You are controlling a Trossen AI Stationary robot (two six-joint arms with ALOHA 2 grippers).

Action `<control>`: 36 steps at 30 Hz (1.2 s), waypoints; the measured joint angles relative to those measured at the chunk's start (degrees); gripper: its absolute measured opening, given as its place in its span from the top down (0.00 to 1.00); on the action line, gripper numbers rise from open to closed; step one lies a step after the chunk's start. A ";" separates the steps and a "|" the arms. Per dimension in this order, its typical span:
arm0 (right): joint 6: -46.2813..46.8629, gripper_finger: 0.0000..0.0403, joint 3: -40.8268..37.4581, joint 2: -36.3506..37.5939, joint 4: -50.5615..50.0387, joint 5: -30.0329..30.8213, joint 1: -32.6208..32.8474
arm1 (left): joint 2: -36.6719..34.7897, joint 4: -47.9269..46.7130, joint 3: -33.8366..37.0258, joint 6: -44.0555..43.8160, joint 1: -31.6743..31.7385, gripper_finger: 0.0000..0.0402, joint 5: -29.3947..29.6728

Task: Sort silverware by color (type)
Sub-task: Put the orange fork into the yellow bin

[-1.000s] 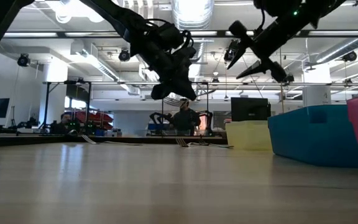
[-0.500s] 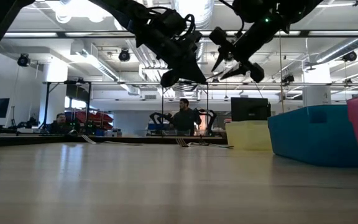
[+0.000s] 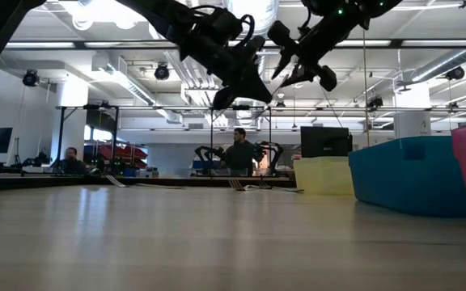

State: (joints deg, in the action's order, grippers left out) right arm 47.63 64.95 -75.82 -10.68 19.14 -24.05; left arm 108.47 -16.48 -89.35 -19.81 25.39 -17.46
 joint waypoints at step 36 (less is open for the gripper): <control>-11.06 0.98 11.92 0.46 -50.76 9.17 -0.76 | 0.03 -6.18 -2.80 5.80 0.37 1.00 0.45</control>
State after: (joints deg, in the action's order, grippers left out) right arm 36.57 76.87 -75.35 -61.44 28.30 -24.81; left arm 108.50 -22.66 -92.16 -14.01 25.76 -17.01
